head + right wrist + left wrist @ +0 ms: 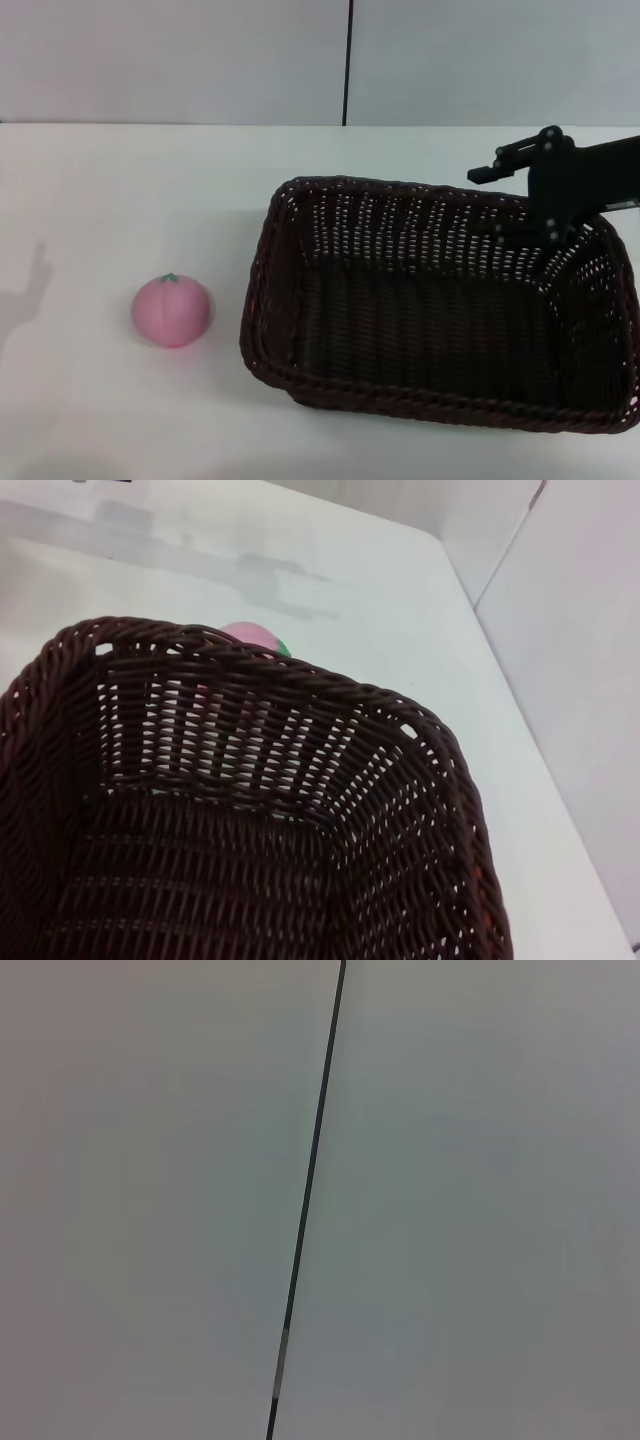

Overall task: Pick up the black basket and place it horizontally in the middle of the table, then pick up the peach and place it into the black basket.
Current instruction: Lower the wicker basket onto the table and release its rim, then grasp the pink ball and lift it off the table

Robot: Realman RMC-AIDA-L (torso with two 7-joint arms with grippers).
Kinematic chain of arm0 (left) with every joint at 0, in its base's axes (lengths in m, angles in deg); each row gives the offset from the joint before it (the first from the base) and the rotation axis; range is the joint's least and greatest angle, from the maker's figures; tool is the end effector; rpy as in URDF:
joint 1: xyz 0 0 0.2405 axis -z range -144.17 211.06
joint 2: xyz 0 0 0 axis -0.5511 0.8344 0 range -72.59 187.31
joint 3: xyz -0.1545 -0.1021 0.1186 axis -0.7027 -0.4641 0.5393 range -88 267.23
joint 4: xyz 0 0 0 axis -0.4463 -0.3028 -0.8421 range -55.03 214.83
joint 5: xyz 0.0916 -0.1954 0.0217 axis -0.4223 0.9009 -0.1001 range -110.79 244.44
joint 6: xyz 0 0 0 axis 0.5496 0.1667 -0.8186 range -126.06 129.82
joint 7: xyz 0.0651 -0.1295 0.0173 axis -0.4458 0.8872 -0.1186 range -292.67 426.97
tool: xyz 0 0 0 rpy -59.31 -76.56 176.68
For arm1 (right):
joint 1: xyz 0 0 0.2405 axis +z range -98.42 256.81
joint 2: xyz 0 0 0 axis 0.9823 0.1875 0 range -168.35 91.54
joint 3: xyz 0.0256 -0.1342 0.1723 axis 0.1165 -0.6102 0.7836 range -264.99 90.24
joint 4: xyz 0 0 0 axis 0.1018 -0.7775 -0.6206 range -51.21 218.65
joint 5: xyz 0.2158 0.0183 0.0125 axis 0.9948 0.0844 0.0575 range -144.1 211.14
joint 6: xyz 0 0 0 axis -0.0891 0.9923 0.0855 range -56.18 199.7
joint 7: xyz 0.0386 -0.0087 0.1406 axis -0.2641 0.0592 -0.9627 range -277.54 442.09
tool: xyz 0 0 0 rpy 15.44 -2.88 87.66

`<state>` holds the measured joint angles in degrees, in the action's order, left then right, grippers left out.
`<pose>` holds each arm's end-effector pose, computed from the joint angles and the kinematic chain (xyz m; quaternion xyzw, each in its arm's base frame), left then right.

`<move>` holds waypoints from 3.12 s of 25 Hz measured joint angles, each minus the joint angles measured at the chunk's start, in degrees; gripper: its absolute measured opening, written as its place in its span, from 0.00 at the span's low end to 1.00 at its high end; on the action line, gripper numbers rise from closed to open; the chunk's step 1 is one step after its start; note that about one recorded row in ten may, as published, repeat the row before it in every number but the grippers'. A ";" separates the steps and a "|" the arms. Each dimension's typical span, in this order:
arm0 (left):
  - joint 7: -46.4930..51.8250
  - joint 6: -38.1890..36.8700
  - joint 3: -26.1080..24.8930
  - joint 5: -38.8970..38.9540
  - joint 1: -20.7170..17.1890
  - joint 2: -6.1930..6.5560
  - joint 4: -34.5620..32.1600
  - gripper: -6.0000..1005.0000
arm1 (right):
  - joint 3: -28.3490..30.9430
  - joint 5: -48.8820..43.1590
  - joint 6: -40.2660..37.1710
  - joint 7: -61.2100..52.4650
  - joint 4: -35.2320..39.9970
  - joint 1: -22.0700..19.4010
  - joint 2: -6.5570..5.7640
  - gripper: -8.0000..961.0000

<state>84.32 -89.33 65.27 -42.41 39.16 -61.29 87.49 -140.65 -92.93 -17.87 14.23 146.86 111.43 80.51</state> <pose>-0.3500 0.1926 0.0257 -0.6118 -0.2624 -0.3684 0.6489 0.1885 0.3491 0.0480 -0.9838 -0.1091 0.0239 0.1403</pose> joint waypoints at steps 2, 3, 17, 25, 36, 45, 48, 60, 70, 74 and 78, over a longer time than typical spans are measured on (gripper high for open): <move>0.14 -0.01 0.00 0.02 -0.01 0.00 0.03 0.76 | 0.02 1.36 0.28 0.00 0.32 -0.54 0.00 0.48; 0.45 -0.01 0.06 -0.01 -0.01 0.01 0.05 0.75 | 0.24 2.84 0.33 0.01 0.52 -0.98 0.01 0.49; 30.16 -10.10 23.70 -5.57 5.77 1.16 -25.90 0.73 | 5.41 54.10 -2.19 2.71 -7.80 -17.19 0.03 0.54; 40.13 -6.78 41.04 -5.61 6.75 0.80 -35.85 0.72 | 6.21 71.81 -5.41 8.35 -28.81 -21.93 0.13 0.54; 30.42 1.86 42.53 -5.81 7.09 0.32 -29.93 0.71 | 7.06 82.03 -9.11 12.83 -44.85 -22.07 0.08 0.54; 27.65 5.41 43.88 -6.36 7.31 0.31 -27.68 0.69 | 7.14 82.20 -7.76 14.92 -49.15 -20.13 0.05 0.54; 26.00 4.87 43.97 -6.36 7.06 0.31 -27.50 0.69 | 7.14 82.27 -6.74 14.94 -49.56 -19.87 0.03 0.54; 20.36 3.14 44.03 -6.32 7.00 0.29 -25.41 0.43 | 8.18 82.34 -4.85 14.96 -51.23 -19.70 0.07 0.54; 20.47 -0.47 35.31 -1.93 7.23 0.35 -25.40 0.14 | 9.88 82.34 -4.84 14.96 -52.54 -19.40 0.11 0.54; 21.46 -5.46 32.37 1.98 8.32 0.58 -25.36 0.12 | 9.90 82.34 -4.88 14.96 -52.58 -19.30 0.09 0.54; 22.43 -10.27 32.61 2.64 10.59 0.46 -25.28 0.10 | 9.93 82.34 -5.30 14.96 -52.59 -18.79 0.09 0.54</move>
<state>106.75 -99.60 97.88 -39.78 49.75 -60.83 62.21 -130.72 -10.59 -23.17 29.19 94.26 92.63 80.60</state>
